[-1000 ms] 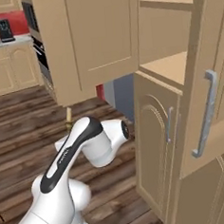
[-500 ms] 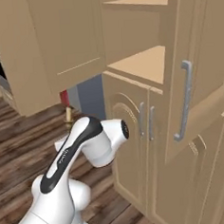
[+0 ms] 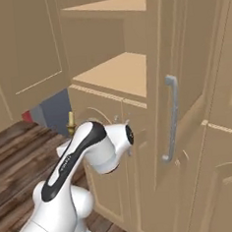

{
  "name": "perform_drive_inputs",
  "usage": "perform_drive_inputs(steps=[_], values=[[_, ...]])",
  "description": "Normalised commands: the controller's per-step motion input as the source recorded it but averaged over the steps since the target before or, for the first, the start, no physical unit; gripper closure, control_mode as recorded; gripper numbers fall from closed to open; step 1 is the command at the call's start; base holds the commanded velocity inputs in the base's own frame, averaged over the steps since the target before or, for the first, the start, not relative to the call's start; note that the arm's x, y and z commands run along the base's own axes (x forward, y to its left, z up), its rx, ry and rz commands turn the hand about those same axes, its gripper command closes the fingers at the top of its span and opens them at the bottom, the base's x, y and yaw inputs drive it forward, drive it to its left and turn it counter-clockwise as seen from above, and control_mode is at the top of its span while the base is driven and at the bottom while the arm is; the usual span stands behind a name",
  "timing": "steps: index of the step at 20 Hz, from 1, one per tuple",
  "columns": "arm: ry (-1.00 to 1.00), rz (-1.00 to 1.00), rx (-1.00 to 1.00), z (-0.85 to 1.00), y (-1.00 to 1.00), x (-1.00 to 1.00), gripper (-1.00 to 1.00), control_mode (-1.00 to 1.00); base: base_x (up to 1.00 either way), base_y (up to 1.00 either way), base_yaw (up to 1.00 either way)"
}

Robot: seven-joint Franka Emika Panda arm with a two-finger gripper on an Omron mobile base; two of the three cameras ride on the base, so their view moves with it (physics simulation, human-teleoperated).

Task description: Pick the jar and candle from the dining table and place them in the open cabinet. Close the cabinet after placing the objects.

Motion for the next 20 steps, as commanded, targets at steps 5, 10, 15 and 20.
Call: perform_drive_inputs(steps=[5,10,15,20], values=[[0.00,0.00,0.00,0.00,0.00,0.00,1.00,1.00,0.69,0.45,-0.33],[0.00,0.00,0.00,0.00,0.00,0.00,1.00,1.00,0.05,0.11,-0.36],[0.00,0.00,0.00,0.00,0.00,0.00,1.00,1.00,-0.20,-0.44,-0.39],[0.00,0.00,0.00,0.00,0.00,0.00,1.00,1.00,0.16,-0.02,-0.17]])
